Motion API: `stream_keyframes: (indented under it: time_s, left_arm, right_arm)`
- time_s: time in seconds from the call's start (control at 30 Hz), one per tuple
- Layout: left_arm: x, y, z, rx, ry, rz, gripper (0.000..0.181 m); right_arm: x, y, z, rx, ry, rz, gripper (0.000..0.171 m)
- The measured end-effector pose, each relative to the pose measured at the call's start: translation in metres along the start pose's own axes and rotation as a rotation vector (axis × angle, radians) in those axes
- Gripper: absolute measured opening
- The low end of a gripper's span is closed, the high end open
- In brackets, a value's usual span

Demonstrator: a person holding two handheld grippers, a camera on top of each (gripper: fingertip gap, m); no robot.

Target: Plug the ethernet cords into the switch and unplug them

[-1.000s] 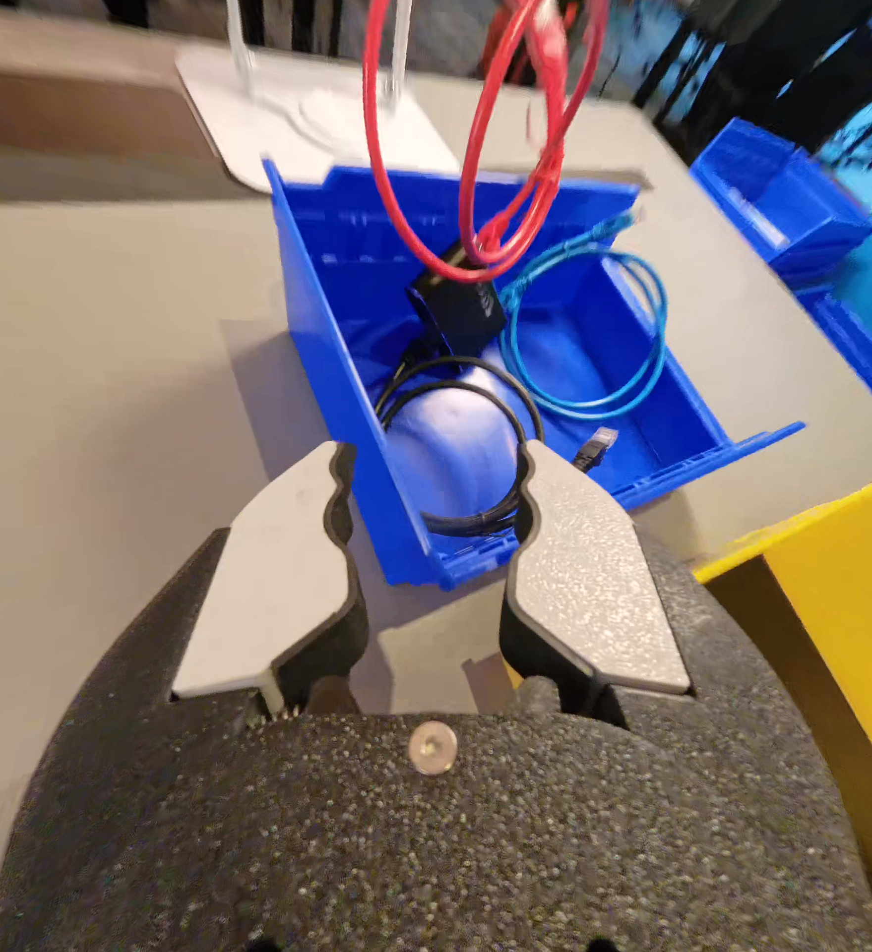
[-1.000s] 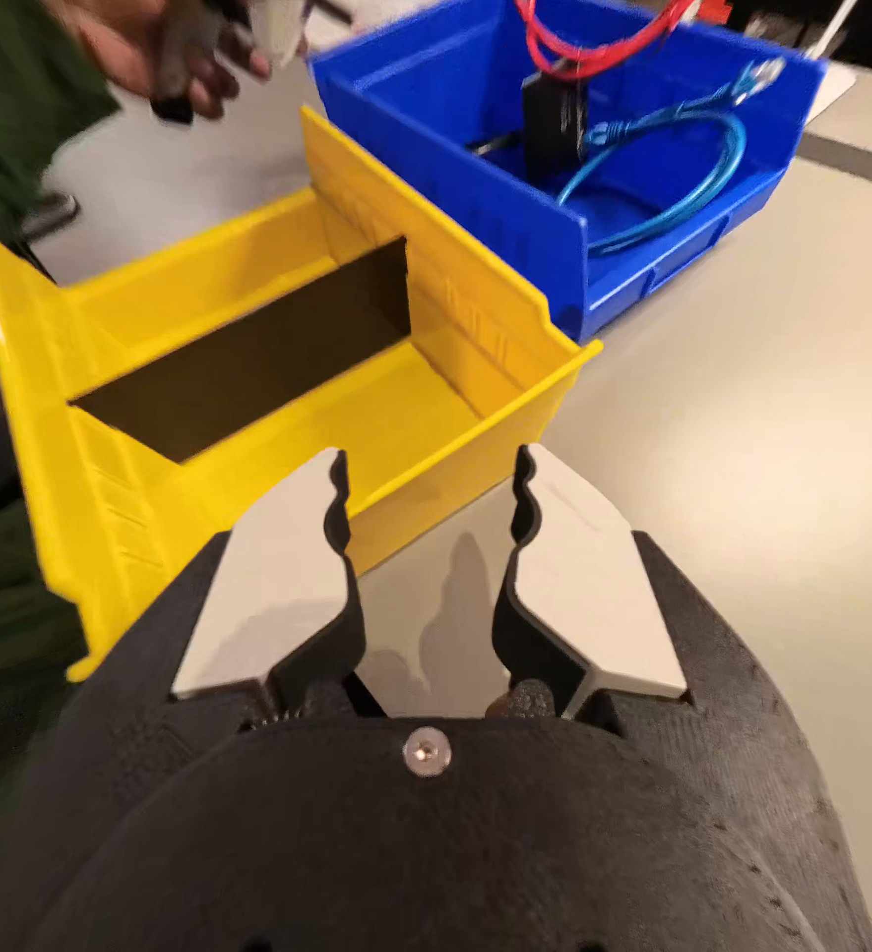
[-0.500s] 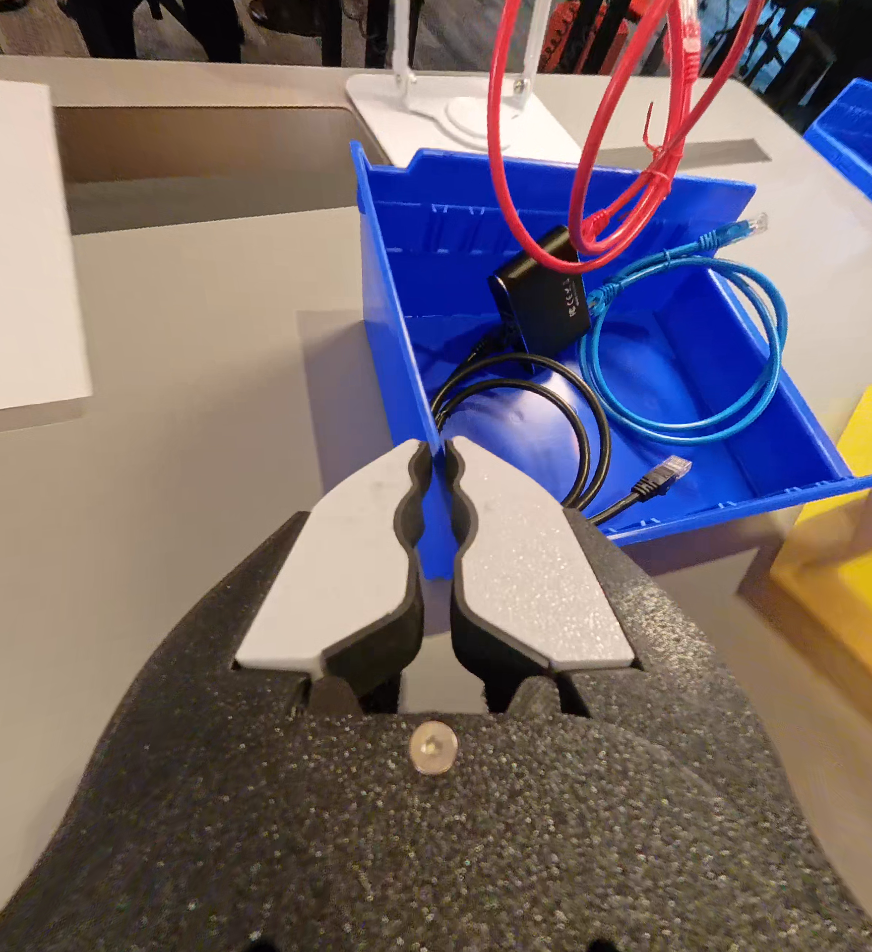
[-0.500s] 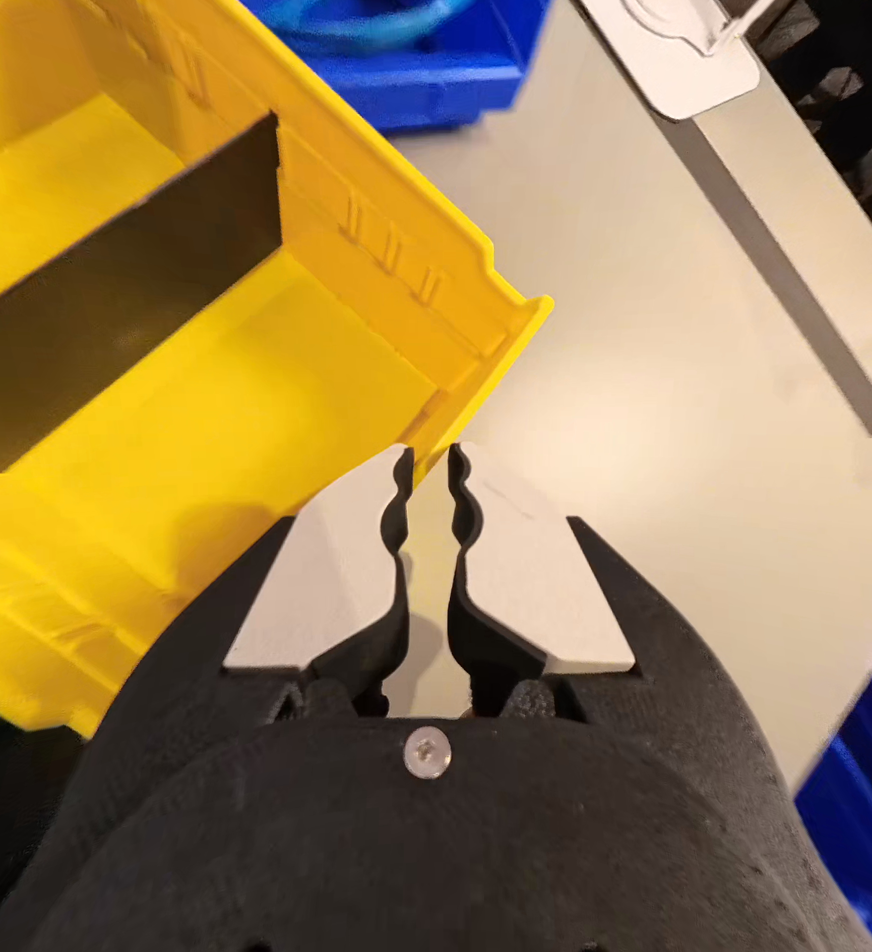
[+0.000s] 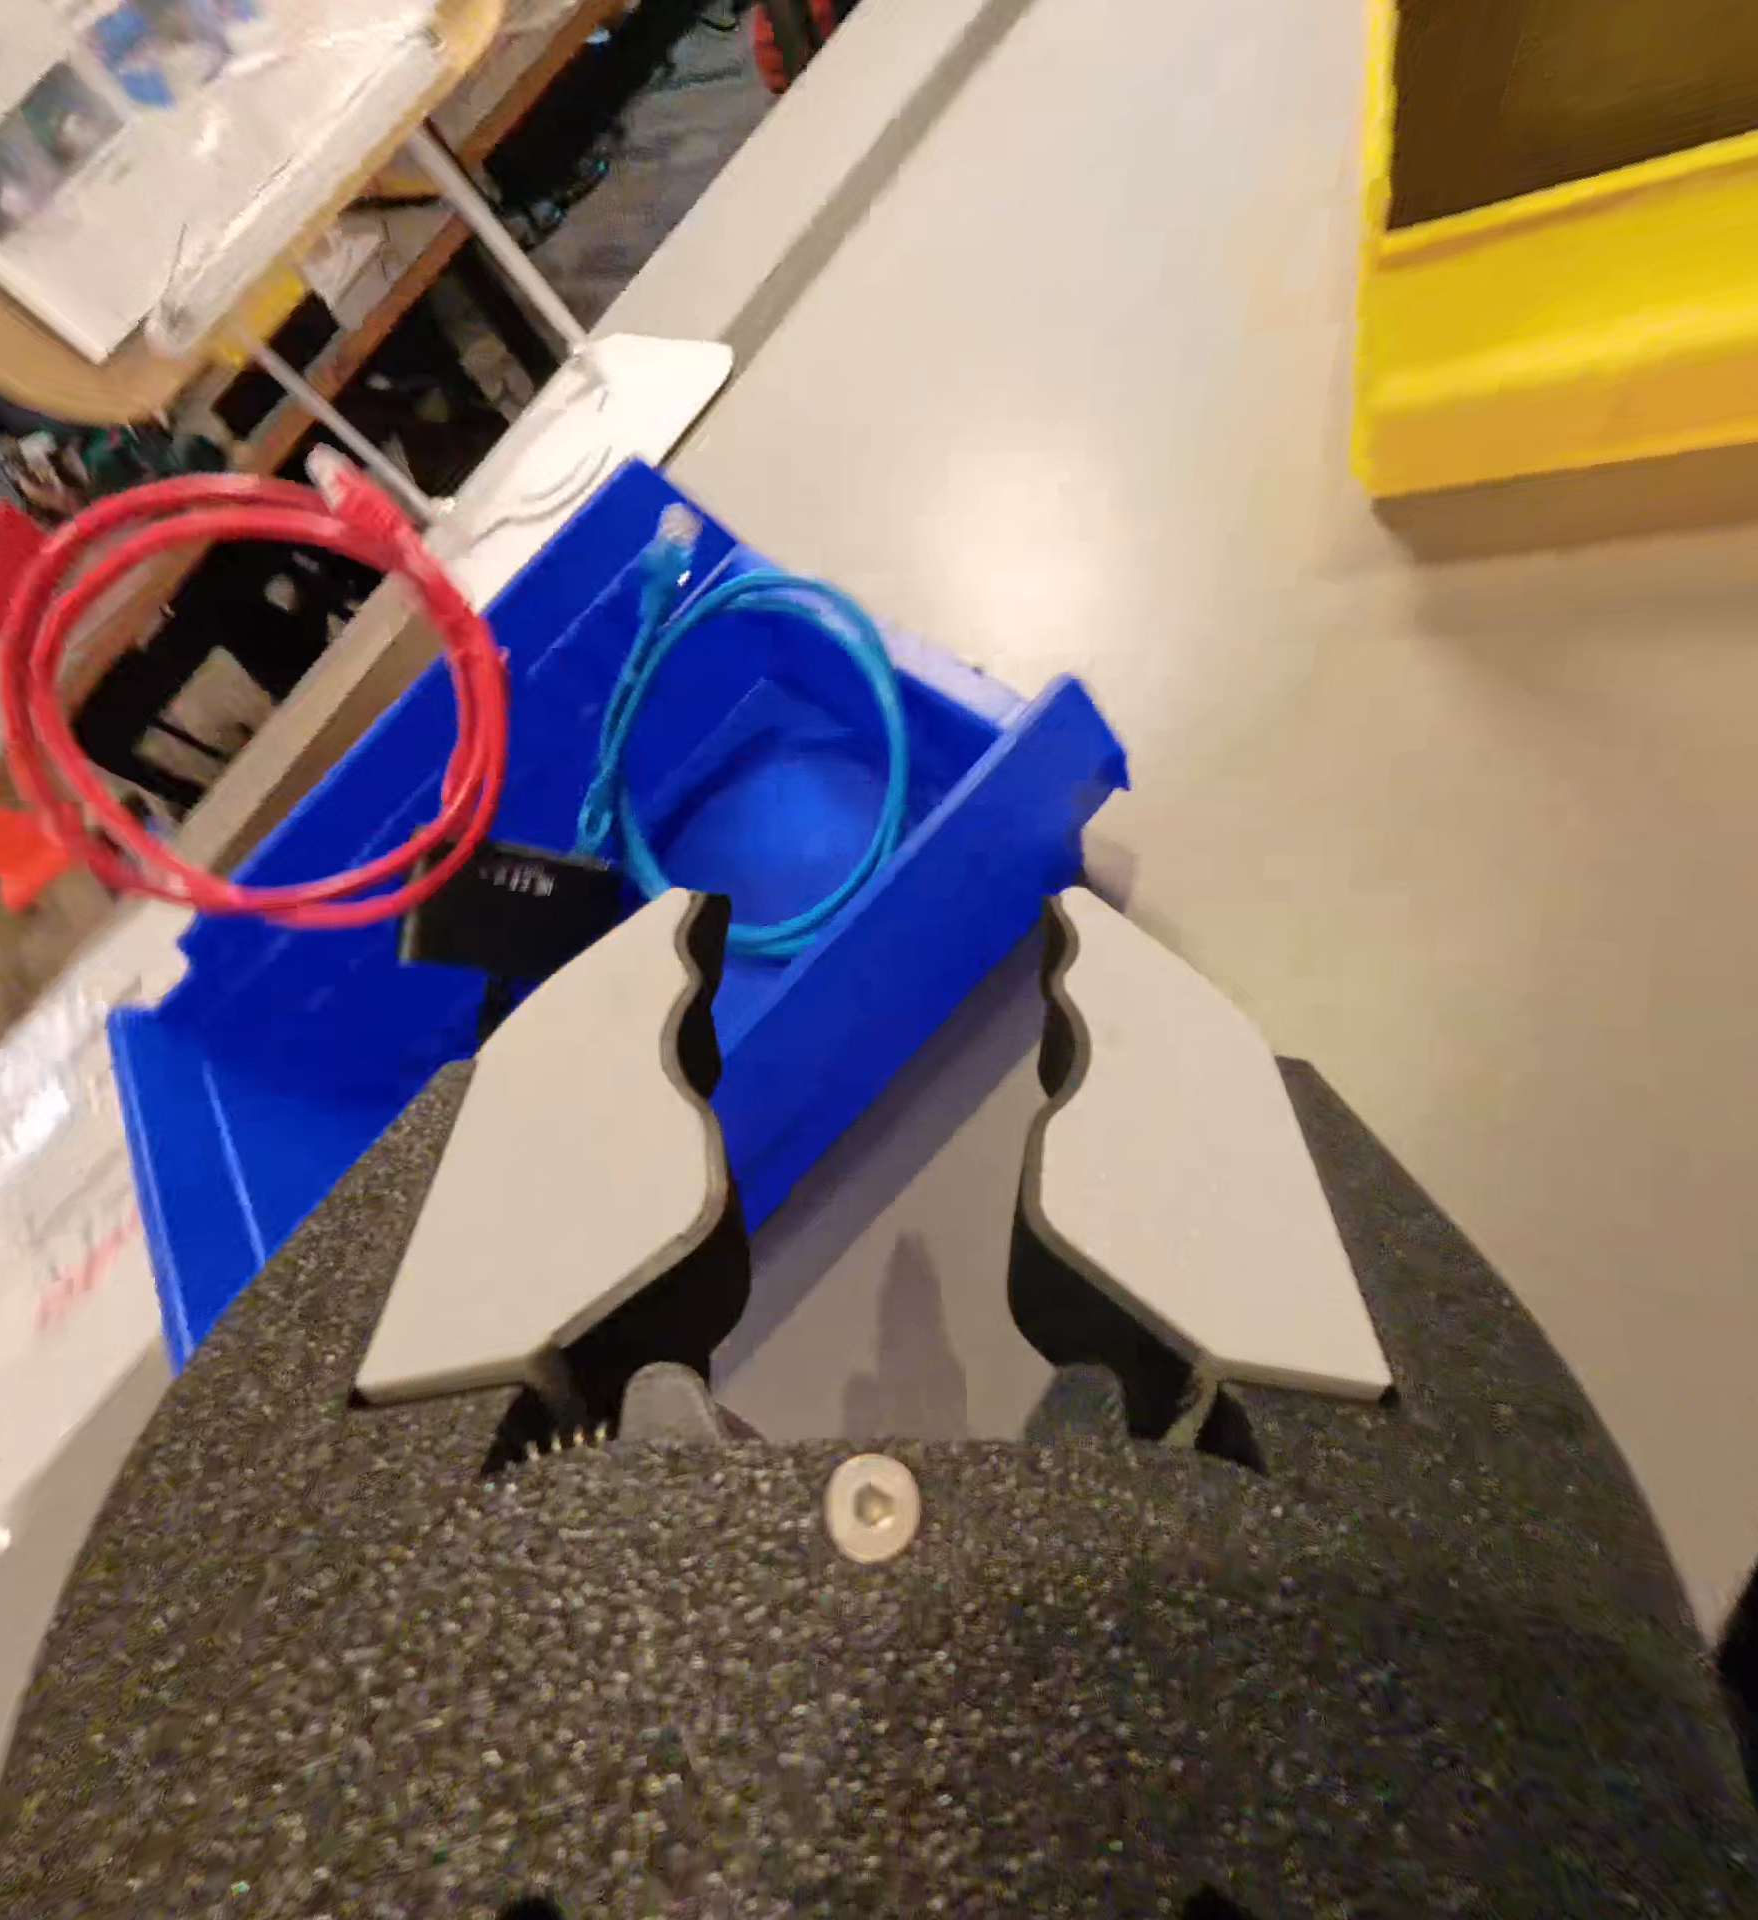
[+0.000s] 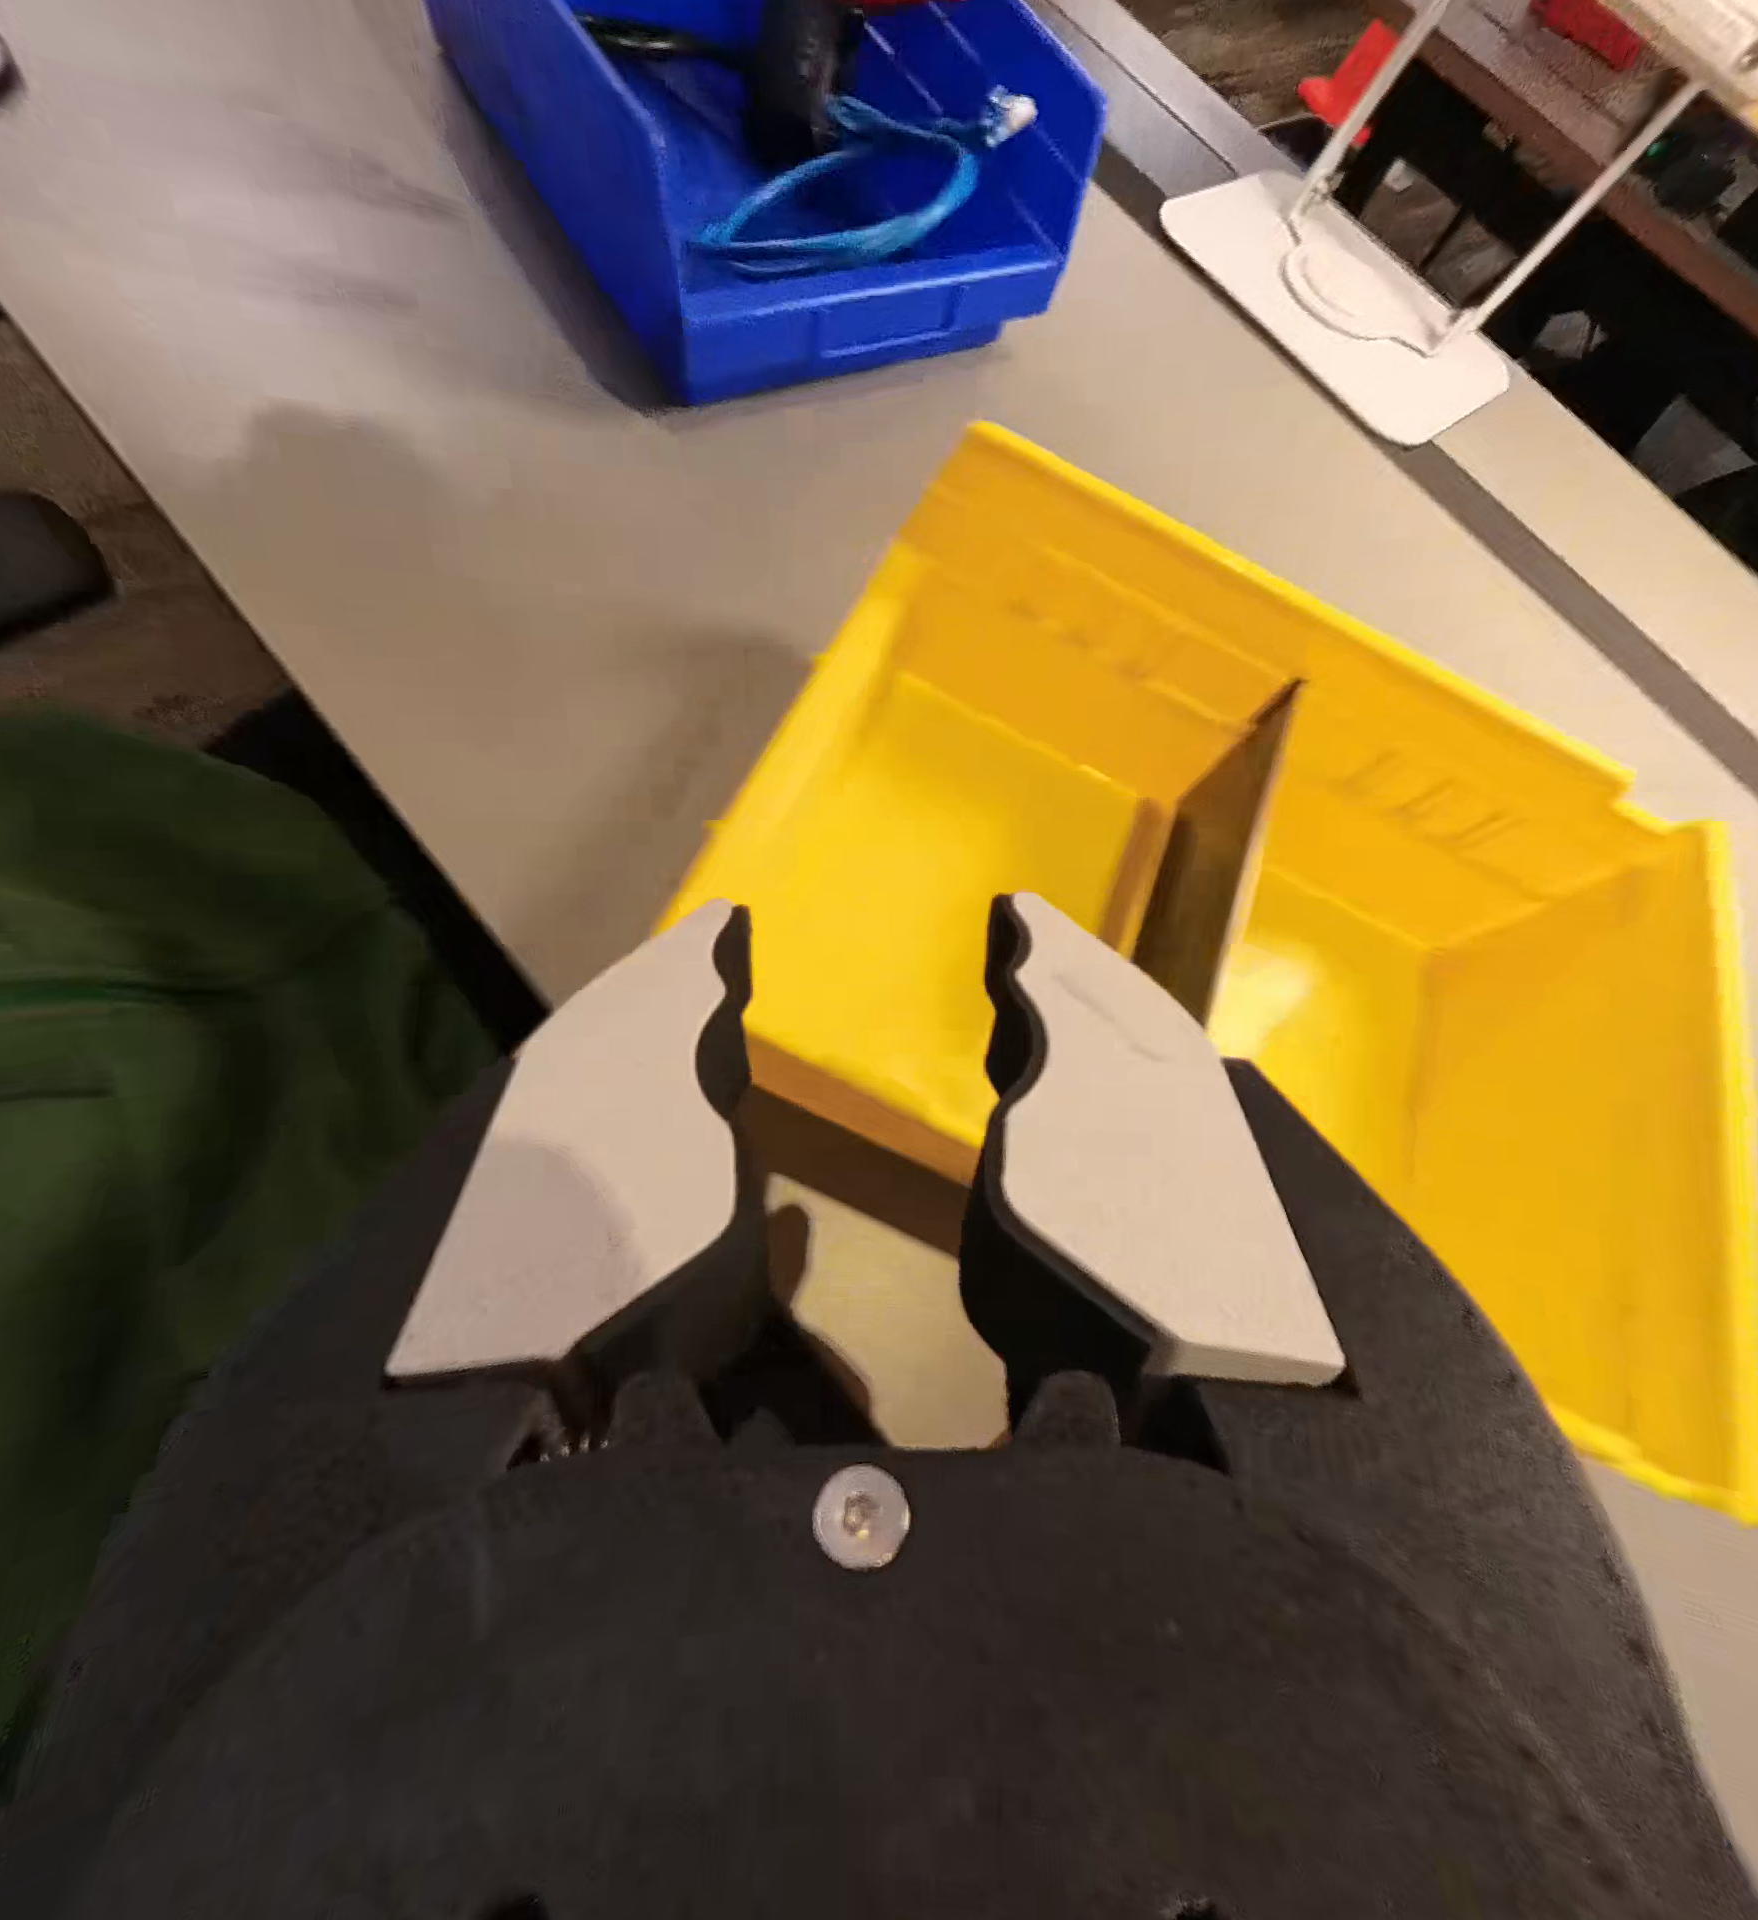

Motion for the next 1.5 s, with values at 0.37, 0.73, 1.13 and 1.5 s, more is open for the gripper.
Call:
stream_keyframes:
  time_s: [0.37,0.73,1.13,1.5]
  left_arm:
    - [0.035,-0.065,0.011,-0.023,-0.17,-0.062,0.022]
    - [0.02,0.056,0.042,-0.302,-0.022,-0.24,0.039]
    - [-0.002,0.052,0.066,-0.011,0.303,-0.651,0.072]
    - [-0.02,0.116,0.098,-0.029,0.36,-0.847,0.05]
  right_arm:
    - [-0.006,-0.025,0.035,0.043,0.057,0.481,0.08]
    - [0.07,0.05,0.097,-0.087,-0.012,0.704,0.067]
    - [0.058,-0.001,0.062,-0.026,0.14,0.705,0.068]
    - [0.1,0.014,0.066,-0.167,0.196,0.703,0.066]
Point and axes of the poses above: each gripper's, where its closed fingertips meet, y back along the fingers, z out of its underside, x = y × z across the jaws, the point moved 2 cm from there along y, back along the fingers, and after that the axes turned 15 degrees about x, right-handed, at the moved point
